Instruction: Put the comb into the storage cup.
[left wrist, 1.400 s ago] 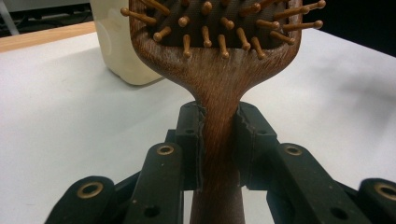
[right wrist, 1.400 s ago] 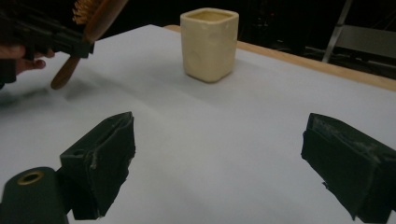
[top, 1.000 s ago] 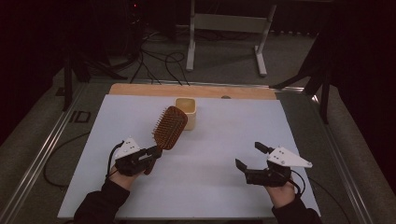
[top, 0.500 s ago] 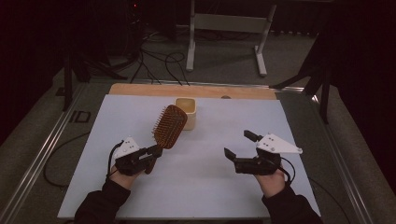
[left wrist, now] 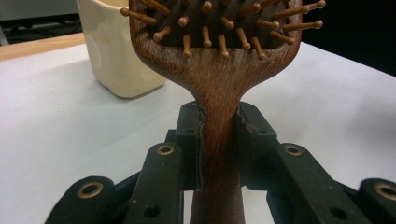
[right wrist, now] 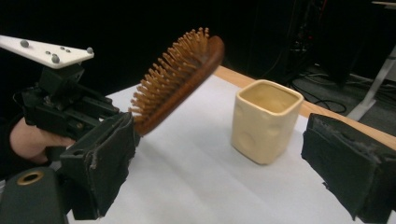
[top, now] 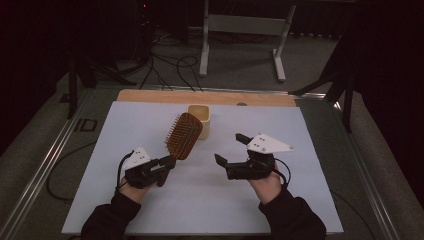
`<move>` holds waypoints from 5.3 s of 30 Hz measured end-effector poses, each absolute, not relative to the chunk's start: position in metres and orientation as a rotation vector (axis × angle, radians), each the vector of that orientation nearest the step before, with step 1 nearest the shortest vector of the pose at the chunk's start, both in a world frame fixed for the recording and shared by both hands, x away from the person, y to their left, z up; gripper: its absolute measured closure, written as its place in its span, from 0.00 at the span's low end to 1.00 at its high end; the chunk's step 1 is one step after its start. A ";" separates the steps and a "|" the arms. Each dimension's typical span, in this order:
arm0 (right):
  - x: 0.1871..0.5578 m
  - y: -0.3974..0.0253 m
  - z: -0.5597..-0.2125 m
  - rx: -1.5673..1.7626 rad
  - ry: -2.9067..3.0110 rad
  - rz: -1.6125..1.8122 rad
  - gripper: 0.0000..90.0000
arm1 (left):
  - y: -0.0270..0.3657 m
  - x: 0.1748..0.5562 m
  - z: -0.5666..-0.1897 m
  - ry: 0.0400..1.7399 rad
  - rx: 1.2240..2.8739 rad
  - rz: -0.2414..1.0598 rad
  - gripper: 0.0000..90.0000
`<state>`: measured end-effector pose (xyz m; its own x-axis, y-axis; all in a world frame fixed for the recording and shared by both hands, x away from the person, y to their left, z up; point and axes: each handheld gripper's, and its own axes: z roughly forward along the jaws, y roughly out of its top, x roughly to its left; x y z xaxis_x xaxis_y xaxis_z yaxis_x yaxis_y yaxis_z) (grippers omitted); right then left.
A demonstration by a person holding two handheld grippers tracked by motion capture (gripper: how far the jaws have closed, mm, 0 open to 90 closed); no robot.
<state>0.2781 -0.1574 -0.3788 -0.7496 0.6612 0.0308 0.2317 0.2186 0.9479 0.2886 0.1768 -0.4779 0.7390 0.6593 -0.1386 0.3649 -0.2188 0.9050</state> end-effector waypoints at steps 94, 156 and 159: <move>0.334 -0.099 -0.361 1.232 2.230 1.790 0.57 | 0.167 0.292 -0.488 0.704 1.944 0.114 0.01; 0.374 -0.142 -0.291 1.164 2.094 1.752 0.57 | 0.235 0.255 -0.500 0.717 1.967 0.243 0.00; 0.378 -0.143 -0.288 1.166 2.082 1.749 0.57 | 0.235 0.255 -0.499 0.714 1.963 0.241 0.00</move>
